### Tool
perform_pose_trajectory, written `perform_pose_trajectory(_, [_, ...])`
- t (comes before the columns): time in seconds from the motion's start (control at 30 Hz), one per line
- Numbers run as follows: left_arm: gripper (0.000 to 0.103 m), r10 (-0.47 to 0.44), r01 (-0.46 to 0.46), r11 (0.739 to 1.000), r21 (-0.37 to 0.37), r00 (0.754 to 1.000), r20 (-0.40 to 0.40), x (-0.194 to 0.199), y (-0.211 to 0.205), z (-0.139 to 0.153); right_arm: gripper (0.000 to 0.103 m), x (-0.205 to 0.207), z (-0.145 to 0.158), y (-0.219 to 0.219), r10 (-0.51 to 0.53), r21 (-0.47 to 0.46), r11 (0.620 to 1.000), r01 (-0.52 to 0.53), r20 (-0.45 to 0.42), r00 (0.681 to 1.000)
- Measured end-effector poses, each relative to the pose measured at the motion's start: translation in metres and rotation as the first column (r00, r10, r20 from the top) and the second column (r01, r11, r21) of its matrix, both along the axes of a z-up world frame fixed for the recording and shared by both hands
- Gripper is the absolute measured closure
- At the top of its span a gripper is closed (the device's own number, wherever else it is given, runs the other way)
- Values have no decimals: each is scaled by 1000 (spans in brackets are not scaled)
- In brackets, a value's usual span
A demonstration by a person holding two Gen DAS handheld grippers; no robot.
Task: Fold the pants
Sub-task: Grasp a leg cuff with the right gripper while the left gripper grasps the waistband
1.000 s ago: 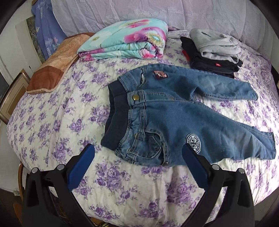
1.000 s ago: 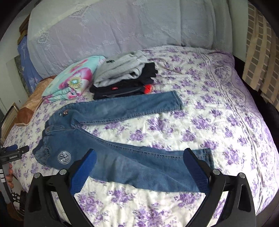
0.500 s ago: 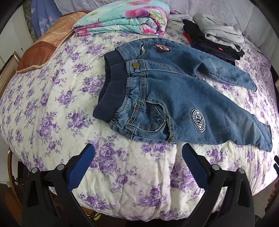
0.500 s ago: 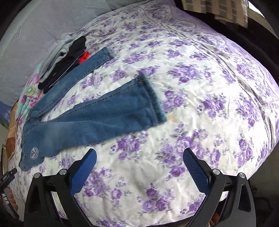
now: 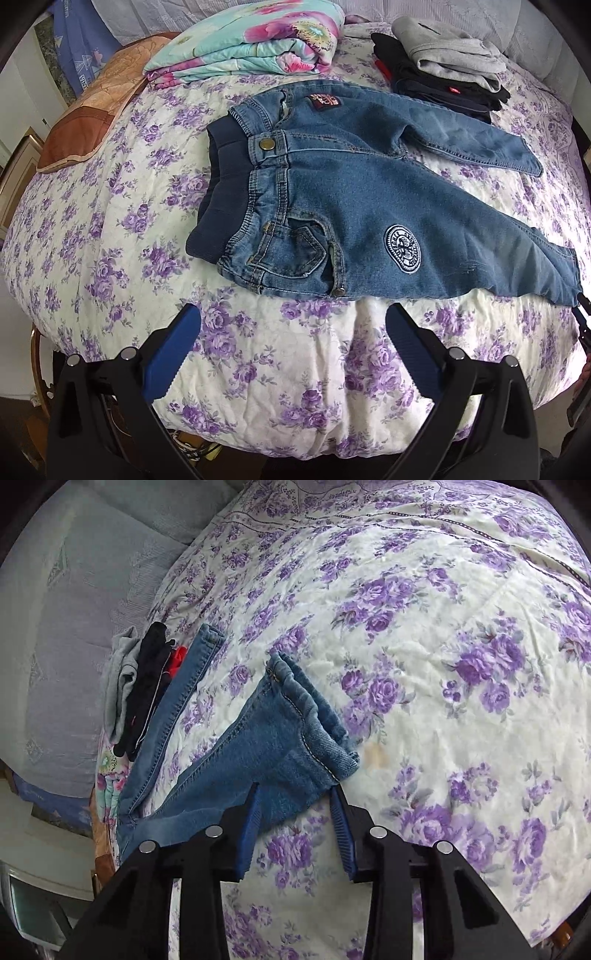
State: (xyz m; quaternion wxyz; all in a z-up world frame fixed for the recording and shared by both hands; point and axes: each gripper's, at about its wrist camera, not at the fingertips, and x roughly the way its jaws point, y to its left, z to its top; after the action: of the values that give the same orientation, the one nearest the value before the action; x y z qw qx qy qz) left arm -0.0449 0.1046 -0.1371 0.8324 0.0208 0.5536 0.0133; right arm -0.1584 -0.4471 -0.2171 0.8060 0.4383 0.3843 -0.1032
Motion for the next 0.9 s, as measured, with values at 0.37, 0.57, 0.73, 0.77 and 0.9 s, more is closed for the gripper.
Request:
perform_pose_trajectory(0.37, [5,7,-7,1000,-29,1000,-7,-5,7,-7,98,-1,18,-9,54,-7,999,-54,71,996])
perform_pose_trajectory(0.57, [5,-10,10,996,-90,1000,2,-2,18,-15,100,-33,58,-3,56,27,998,-61,152,987])
perform_pose_trajectory(0.73, [5,24,-23,984,-176,1000,6,-4,46,-23,101,-66,75,4,111,-13,994,-110,132,985])
perform_pose_trajectory(0.77, [5,28,-26,978,-205,1000,7,-2,51,-26,100,-68,71,2,99,-9,995,-98,117,988])
perform_pose_trajectory(0.9, [5,69,-65,953,-296,998,2,19,73,-49,100,-51,36,1,57,-23,998,-56,30,998])
